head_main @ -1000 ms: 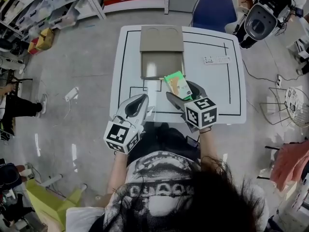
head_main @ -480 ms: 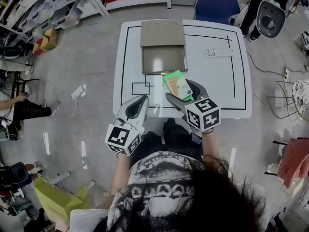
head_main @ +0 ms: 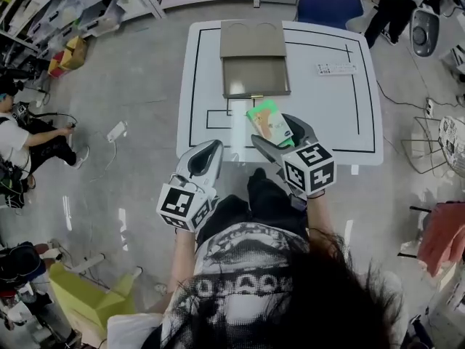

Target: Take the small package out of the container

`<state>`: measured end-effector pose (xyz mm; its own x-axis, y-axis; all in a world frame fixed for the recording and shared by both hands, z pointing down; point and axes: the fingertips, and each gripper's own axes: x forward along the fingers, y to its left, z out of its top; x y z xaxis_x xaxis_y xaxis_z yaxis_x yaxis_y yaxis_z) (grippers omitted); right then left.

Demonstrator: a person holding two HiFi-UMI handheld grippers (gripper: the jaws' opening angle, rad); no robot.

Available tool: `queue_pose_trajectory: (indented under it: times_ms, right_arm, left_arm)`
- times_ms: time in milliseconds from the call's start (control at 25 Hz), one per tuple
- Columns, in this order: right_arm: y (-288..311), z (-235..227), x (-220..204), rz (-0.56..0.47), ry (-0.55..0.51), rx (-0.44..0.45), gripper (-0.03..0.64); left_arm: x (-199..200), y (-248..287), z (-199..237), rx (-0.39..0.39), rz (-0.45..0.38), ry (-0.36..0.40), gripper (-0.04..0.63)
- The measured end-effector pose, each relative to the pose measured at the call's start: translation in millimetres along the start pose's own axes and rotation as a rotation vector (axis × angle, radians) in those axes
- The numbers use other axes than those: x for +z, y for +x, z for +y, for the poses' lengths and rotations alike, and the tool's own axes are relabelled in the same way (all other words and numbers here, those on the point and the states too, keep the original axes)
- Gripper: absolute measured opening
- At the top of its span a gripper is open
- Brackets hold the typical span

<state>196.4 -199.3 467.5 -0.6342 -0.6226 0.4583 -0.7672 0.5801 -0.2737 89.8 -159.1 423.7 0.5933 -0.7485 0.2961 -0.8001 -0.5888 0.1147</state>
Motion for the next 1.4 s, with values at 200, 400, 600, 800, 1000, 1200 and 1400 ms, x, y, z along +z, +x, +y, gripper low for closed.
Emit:
queue_pose_trajectory:
  times_ms: [200, 400, 600, 800, 1000, 1200, 1400]
  right_arm:
    - [-7.5, 40.1, -6.0, -0.024, -0.002, -0.005, 0.396]
    - [-19.6, 89.6, -23.4, -0.040, -0.006, -0.016, 0.396]
    - [-37.1, 132.1, -40.3, -0.054, -0.003, -0.035, 0.396]
    - [-50.0, 163.9, -57.0, -0.056, -0.009, -0.044, 0.396]
    - [-59.2, 182.7, -73.1, -0.051, -0.011, -0.052, 0.396]
    - [-67.4, 192.0, -81.0, -0.048, -0.020, -0.061, 0.396]
    - [-73.5, 193.0, -88.6, -0.055, -0.015, -0.069, 0.396]
  left_arm:
    - [-6.2, -39.2, 2.2, -0.012, -0.007, 0.011, 0.000]
    - [-20.5, -85.8, -3.0, -0.036, -0.004, 0.025, 0.000]
    - [-31.9, -125.6, -14.1, -0.074, -0.010, 0.031, 0.000]
    - [-37.8, -150.5, -21.0, -0.098, -0.025, 0.035, 0.000]
    - [-41.9, -167.6, -28.6, -0.113, -0.040, 0.040, 0.000]
    - [-45.4, -176.9, -31.4, -0.117, -0.044, 0.041, 0.000]
    - [-51.5, -176.7, -33.1, -0.122, -0.039, 0.036, 0.000]
